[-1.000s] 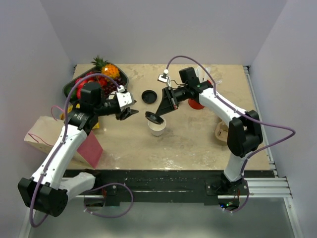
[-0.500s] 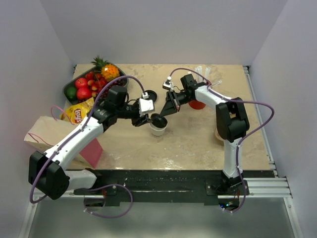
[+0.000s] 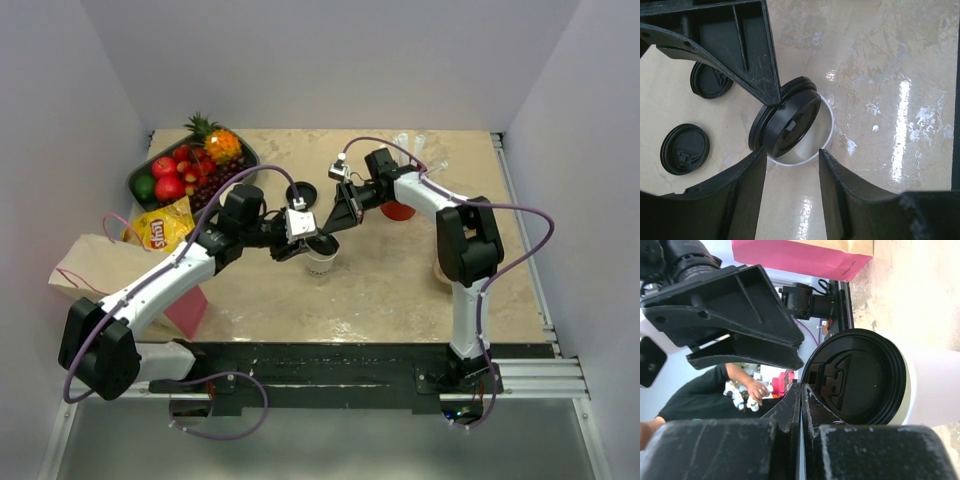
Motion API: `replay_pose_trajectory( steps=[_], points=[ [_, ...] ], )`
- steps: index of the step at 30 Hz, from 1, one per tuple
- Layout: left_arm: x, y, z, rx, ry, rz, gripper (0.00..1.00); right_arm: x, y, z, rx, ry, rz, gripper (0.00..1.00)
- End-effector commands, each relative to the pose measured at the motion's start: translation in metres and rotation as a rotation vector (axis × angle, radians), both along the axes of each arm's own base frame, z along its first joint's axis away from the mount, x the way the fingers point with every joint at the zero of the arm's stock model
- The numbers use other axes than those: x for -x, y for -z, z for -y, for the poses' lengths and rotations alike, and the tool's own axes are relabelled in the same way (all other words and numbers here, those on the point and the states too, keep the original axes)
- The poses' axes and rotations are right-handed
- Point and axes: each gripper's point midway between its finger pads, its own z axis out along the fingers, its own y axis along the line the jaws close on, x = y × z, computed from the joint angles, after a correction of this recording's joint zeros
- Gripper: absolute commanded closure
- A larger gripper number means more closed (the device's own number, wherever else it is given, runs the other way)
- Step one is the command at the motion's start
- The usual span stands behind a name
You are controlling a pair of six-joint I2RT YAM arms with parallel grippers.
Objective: Pack the takeout coffee
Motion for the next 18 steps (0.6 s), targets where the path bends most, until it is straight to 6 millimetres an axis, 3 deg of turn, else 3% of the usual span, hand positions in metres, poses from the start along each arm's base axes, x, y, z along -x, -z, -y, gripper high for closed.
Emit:
replay_pose_trajectory(
  steps=[1, 11, 18],
  points=[
    [-0.012, -0.008, 0.008, 0.039, -0.003, 0.078, 0.49, 0.008, -0.025, 0.005, -0.106, -0.048, -0.061, 0.99],
    [-0.027, -0.009, 0.014, 0.066, -0.035, 0.128, 0.47, 0.01, -0.02, 0.006, -0.072, -0.034, -0.076, 0.95],
    [-0.024, -0.007, 0.021, 0.07, -0.002, 0.105, 0.47, 0.007, -0.016, 0.004, -0.051, -0.019, -0.063, 0.91]
  ],
)
